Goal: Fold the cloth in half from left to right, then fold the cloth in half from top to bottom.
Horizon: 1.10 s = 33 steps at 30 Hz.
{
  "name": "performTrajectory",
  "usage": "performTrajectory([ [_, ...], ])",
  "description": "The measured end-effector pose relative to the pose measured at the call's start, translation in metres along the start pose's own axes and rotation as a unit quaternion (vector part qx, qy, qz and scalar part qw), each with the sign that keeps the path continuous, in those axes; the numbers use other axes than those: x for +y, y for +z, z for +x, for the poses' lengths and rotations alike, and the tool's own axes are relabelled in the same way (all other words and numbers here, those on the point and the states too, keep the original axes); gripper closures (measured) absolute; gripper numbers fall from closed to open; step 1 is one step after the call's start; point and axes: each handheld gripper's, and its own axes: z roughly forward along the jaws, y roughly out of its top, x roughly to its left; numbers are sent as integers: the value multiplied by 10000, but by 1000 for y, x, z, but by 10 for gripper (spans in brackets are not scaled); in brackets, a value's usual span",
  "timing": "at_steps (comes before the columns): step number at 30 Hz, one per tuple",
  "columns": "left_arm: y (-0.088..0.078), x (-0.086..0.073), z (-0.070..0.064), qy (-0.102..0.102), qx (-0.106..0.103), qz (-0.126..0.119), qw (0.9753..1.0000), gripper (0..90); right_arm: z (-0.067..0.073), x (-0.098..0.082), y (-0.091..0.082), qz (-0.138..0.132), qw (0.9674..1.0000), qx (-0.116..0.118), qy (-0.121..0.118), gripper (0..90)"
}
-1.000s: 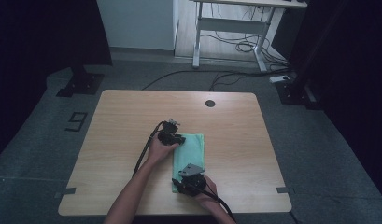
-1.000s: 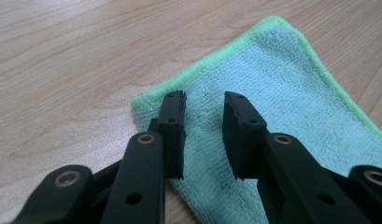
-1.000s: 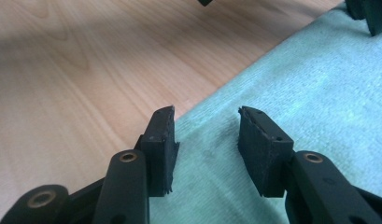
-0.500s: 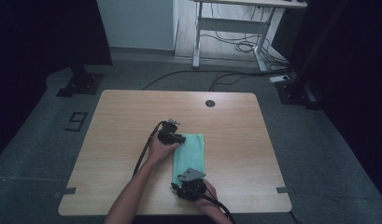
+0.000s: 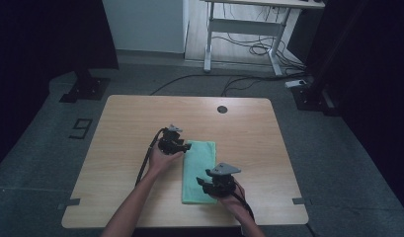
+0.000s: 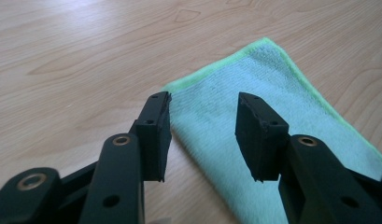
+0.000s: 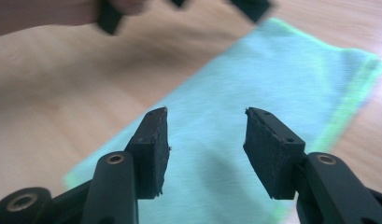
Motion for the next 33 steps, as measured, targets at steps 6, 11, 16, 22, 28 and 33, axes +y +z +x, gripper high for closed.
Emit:
performTrajectory([
  [6, -8, -6, 7, -120, -25, -48, 9999, 509, -31, 7, 12, 13, 9993, -330, 180, 480],
  [11, -2, -6, 11, -212, 45, -45, 9998, 529, -51, 14, 24, 40, 9987, -412, 295, 482],
  [16, 9, -1, 13, -248, 35, -5, 9997, 529, -71, 27, 37, 103, 9978, -517, 396, 493],
  [22, 25, 2, 13, -317, 25, 38, 9995, 530, -96, 41, 57, 200, 9969, -556, 515, 501],
  [28, 35, 5, 14, -263, 146, 260, 9992, 532, -111, 47, 76, 347, 9958, -514, 677, 489],
  [33, 39, 8, 14, -251, 149, 302, 9991, 527, -120, 47, 88, 503, 9943, -566, 748, 486],
])
